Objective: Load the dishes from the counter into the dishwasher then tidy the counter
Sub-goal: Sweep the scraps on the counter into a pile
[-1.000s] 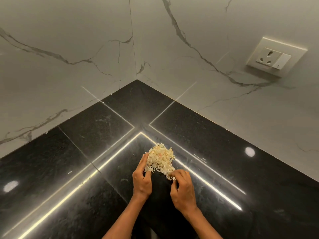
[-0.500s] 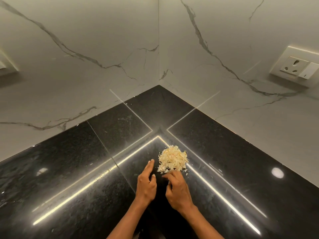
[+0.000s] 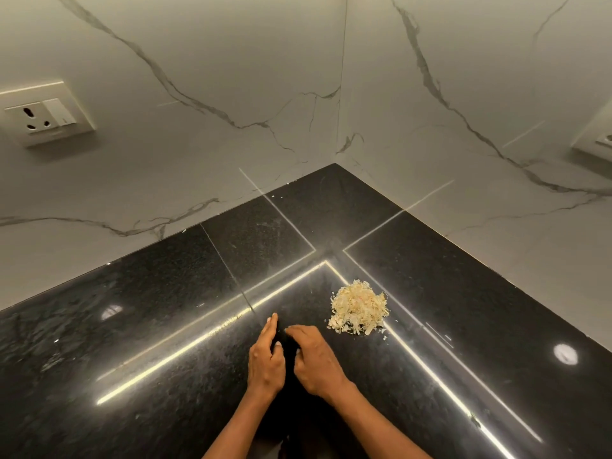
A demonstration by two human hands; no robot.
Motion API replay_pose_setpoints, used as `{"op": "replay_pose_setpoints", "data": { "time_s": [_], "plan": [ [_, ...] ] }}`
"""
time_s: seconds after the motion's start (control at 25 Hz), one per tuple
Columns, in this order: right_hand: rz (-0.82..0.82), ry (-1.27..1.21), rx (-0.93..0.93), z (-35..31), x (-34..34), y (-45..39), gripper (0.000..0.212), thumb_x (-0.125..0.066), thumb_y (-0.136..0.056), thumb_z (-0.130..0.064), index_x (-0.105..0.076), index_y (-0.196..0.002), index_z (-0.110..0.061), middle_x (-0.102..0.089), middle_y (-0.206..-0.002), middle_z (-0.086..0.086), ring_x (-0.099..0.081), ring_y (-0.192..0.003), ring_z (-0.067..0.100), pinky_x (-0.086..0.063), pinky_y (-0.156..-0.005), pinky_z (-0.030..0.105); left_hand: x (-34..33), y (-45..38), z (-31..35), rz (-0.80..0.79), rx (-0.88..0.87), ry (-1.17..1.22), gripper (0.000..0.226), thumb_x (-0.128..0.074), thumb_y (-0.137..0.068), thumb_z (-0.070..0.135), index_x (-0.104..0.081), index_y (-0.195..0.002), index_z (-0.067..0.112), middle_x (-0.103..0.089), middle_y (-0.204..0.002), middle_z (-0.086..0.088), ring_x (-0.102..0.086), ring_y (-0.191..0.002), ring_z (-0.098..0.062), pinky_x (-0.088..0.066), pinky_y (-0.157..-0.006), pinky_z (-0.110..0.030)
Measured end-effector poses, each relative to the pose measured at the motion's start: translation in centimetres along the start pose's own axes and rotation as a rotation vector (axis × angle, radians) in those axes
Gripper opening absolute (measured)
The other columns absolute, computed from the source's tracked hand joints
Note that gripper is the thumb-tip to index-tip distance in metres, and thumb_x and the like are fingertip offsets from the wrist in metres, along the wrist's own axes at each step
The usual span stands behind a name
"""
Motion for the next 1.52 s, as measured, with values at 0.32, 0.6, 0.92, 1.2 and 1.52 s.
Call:
{"op": "replay_pose_setpoints", "data": {
  "time_s": [0.32, 0.6, 0.92, 1.2, 1.52],
  "plan": [
    [0.158, 0.121, -0.072, 3.0, 1.6, -0.8, 0.055, -0.047, -0.085, 0.003, -0.056, -0.139, -0.003, -0.054, -0.143, 0.009, -0.046, -0.135, 0.022, -0.032, -0.117, 0.029, -0.2, -0.4, -0.3, -0.071, -0.029, -0.055, 0.062, -0.049, -0.093, -0.004, -0.037, -0.151, 0.015, -0.032, -0.153, 0.007, -0.024, -0.145, -0.005, -0.013, -0.116, -0.013],
    [0.185, 0.071, -0.092, 4.8, 2.4, 2.5, 0.055, -0.046, -0.084, 0.002, -0.06, -0.136, -0.008, -0.052, -0.143, 0.0, -0.041, -0.136, 0.006, -0.023, -0.115, 0.012, -4.4, 0.0, 2.2, -0.206, -0.146, -0.123, 0.064, -0.046, -0.099, 0.008, -0.018, -0.155, 0.02, -0.011, -0.155, 0.014, -0.002, -0.146, 0.002, 0.008, -0.113, -0.007],
    [0.468, 0.09, -0.187, 7.2, 7.7, 5.4, 0.039, -0.051, -0.074, 0.003, -0.075, -0.102, -0.011, -0.069, -0.101, -0.004, -0.06, -0.098, 0.01, -0.052, -0.088, 0.021, -9.3, 0.5, 3.5, -0.378, -0.208, -0.154, 0.069, -0.042, -0.101, 0.029, -0.002, -0.158, 0.029, 0.0, -0.163, 0.015, 0.004, -0.151, -0.003, 0.004, -0.124, -0.027],
    [0.435, 0.104, -0.253, 8.9, 8.3, 4.8, 0.041, -0.053, -0.078, 0.007, -0.072, -0.109, -0.012, -0.064, -0.107, -0.005, -0.05, -0.102, 0.003, -0.039, -0.095, 0.01, -10.5, 1.0, 5.1, -0.417, -0.3, -0.179, 0.068, -0.043, -0.102, 0.025, -0.002, -0.157, 0.024, 0.003, -0.161, 0.015, 0.009, -0.147, 0.007, 0.009, -0.121, -0.02],
    [0.522, 0.139, -0.319, 10.5, 9.8, 6.7, 0.034, -0.056, -0.075, 0.014, -0.072, -0.087, -0.014, -0.06, -0.09, -0.008, -0.053, -0.088, 0.009, -0.047, -0.076, 0.022, -7.2, 0.3, 4.5, -0.146, -0.322, -0.178, 0.05, -0.052, -0.093, 0.009, -0.051, -0.142, 0.019, -0.057, -0.141, -0.001, -0.048, -0.131, -0.012, -0.032, -0.11, -0.023]
  ]
}}
Point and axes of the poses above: each hand's wrist, its own y-axis away from the middle knuckle, its own x-axis out of the back of the hand, z = x × y, the point moved 10 cm from there along -y, towards the middle knuckle
